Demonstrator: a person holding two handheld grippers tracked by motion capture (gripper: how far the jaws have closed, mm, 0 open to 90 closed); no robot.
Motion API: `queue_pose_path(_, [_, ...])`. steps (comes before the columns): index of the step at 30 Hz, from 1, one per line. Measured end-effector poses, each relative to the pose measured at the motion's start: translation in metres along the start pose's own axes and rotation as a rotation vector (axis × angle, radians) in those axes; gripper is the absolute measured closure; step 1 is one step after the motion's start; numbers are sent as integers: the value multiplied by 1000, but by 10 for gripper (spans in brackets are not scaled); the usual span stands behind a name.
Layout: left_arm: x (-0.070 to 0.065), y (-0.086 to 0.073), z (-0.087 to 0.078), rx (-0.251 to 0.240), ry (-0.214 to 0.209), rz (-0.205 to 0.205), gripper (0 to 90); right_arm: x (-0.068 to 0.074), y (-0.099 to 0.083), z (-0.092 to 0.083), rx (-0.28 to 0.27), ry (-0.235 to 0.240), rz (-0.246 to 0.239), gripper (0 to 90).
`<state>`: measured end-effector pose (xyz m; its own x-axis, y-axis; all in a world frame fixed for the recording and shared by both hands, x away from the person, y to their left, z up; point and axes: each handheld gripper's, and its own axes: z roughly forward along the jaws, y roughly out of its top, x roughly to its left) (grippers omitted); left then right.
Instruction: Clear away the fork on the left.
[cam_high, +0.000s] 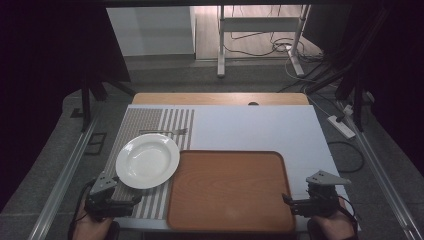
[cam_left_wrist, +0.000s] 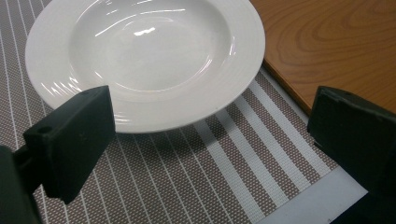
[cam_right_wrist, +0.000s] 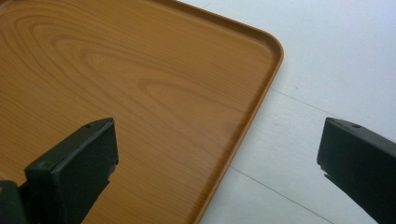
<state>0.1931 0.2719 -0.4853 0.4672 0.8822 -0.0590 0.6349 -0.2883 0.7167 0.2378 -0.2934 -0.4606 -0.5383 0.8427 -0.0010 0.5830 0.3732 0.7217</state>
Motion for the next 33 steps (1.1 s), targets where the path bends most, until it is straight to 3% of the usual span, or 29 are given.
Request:
queue_pose_path(8, [4,0,0,-9,-17,-31,0,0,0,0,1,3,2,0])
queue_pose_path(22, [4,0,0,1,-32,-29,0,0,0,1,7,10,0,0])
queue_pose_path(27, [10,0,-2,-24,-69,-72,0,0,0,1,11,11,-5,0])
queue_pose_path(33, [9,7,-2,-51,-74,-57,0,0,0,2,21,7,-7,0])
